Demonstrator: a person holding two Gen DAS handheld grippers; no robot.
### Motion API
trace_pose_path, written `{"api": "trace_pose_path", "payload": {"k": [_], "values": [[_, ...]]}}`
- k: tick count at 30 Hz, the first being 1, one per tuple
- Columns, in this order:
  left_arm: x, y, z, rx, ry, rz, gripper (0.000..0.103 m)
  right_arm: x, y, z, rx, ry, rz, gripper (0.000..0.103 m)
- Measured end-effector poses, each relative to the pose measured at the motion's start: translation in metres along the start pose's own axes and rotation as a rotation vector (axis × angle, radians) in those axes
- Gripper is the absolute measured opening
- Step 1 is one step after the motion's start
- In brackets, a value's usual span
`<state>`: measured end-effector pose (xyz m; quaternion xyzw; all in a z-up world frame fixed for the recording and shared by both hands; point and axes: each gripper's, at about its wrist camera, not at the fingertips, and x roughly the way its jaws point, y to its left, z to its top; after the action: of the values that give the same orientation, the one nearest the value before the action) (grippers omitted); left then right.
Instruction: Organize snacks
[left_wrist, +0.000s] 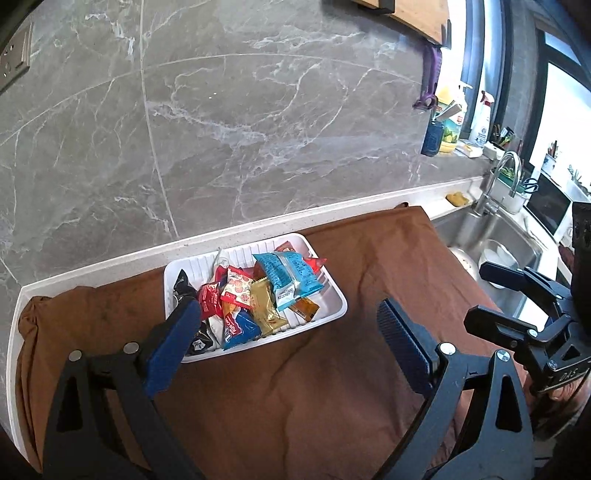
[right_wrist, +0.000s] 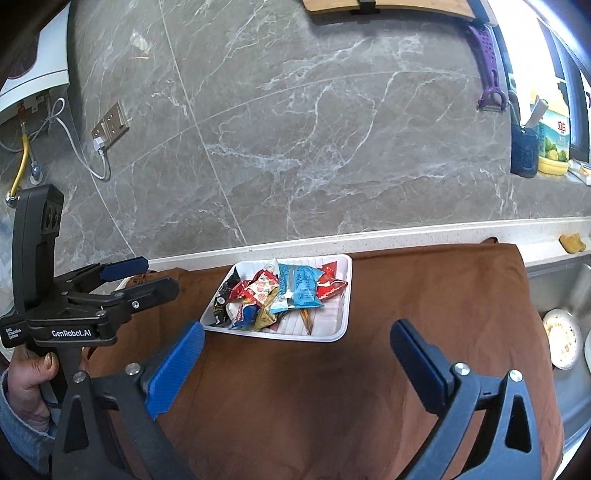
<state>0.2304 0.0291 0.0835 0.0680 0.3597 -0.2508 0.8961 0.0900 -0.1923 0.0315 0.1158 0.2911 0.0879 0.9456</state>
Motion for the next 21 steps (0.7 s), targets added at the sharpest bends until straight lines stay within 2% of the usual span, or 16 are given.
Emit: {"api": "trace_pose_path", "payload": {"k": [21], "values": [[-0.0069, 0.0027, 0.0021, 0.01, -0.012, -0.007, 0.097, -0.0067, 0.0068, -0.0069, 0.008, 0.004, 0.017, 0.103]]}}
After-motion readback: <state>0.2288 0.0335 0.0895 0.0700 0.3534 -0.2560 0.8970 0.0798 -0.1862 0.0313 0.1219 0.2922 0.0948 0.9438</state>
